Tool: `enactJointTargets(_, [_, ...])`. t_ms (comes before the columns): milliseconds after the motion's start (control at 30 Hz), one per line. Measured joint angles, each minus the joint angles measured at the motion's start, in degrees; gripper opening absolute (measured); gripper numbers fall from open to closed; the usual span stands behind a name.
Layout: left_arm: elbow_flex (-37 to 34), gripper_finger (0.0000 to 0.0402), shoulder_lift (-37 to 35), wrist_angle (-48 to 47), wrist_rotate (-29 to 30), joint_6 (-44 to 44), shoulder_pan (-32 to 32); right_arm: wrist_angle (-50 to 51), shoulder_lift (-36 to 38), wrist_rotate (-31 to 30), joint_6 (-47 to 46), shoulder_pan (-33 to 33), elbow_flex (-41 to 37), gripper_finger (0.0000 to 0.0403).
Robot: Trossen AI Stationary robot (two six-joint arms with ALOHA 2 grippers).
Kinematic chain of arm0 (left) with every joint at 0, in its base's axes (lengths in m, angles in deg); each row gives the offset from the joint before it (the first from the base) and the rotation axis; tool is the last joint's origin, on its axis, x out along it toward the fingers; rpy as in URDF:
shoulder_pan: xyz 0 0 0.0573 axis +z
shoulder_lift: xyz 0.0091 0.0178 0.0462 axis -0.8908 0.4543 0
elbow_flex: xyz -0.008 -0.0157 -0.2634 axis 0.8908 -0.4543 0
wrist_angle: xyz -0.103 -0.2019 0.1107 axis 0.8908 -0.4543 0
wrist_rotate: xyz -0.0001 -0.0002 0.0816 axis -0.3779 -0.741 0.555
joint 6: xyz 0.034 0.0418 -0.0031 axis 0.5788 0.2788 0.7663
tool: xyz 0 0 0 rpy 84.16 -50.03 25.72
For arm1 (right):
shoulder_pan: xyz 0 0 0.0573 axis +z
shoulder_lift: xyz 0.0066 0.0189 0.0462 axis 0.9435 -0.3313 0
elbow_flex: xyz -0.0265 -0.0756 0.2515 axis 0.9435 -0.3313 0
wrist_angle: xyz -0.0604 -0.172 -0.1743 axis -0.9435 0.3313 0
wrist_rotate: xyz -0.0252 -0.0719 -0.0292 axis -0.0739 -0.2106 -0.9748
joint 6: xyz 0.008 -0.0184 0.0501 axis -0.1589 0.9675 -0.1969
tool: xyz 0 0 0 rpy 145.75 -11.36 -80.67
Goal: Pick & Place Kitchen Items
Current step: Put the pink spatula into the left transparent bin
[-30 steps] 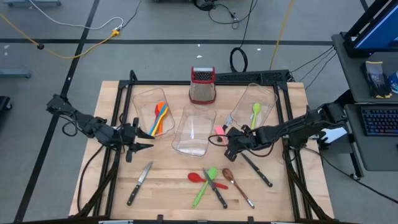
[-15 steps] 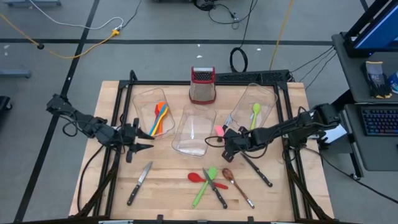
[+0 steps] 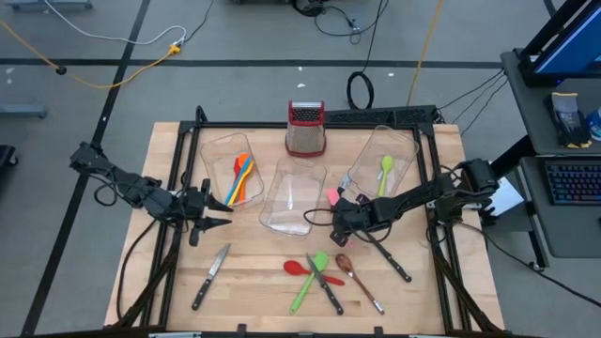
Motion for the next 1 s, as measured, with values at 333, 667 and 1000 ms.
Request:
enactJointTargets(333, [0.00, 0.0152, 0.00, 0.37, 0.01, -0.45, 0.04, 0.35, -0.44, -0.08, -2.02, 0.43, -0.15, 0.0121])
enactJointTargets(667, [0.00, 0.0152, 0.00, 0.41, 0.10, -1.36, 0.04, 1.40, 5.03, -3.96, -2.21, 2.18, -0.53, 0.0025])
enactJointTargets(1000, [0.00, 0.0152, 0.00, 0.65, 0.14, -1.62, 0.04, 2.29, 14.12, -12.11, -3.26, 6.00, -0.42, 0.0025])
